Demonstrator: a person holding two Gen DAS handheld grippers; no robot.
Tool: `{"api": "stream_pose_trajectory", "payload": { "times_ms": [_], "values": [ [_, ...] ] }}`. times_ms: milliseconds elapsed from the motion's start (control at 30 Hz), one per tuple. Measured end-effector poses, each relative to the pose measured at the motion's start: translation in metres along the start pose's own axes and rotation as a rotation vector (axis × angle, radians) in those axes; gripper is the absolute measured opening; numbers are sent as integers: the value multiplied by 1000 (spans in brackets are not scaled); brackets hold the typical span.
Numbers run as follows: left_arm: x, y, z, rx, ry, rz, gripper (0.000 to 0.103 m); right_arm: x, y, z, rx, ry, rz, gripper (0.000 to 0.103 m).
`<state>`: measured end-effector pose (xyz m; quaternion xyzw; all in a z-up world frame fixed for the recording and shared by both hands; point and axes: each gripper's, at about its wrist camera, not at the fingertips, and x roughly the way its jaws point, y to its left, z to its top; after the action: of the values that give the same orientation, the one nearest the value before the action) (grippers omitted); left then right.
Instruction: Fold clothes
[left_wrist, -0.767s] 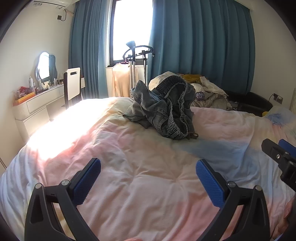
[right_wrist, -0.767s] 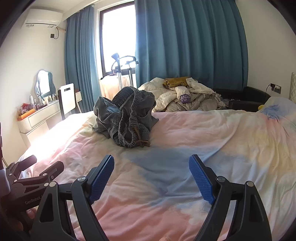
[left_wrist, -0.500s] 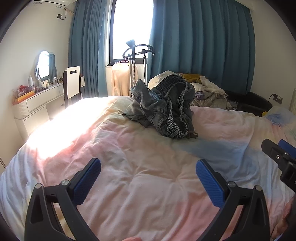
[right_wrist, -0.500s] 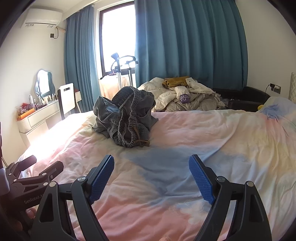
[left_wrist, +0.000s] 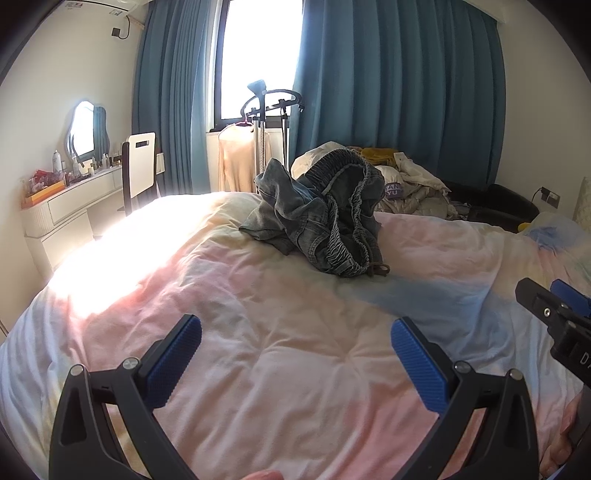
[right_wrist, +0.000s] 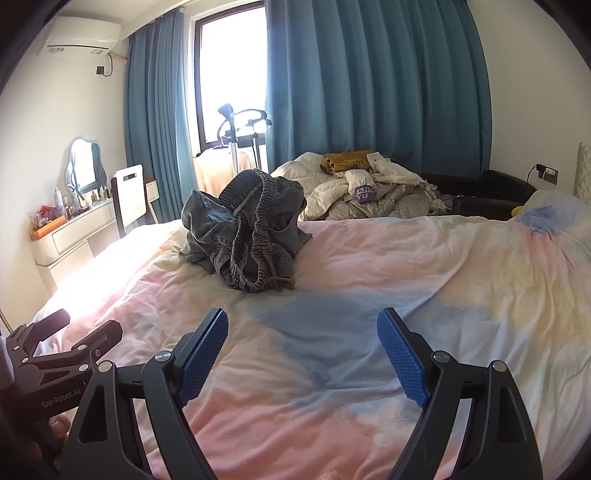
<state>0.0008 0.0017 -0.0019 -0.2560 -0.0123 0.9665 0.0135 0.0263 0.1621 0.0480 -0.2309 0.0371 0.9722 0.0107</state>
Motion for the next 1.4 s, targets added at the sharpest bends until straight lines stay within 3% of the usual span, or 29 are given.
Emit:
{"api": "stream_pose_trajectory", "payload": {
  "times_ms": [1400],
  "values": [
    [5,-4,0,3,37,-17,103,3,2,-2,-8,15,-6,84]
  ]
}}
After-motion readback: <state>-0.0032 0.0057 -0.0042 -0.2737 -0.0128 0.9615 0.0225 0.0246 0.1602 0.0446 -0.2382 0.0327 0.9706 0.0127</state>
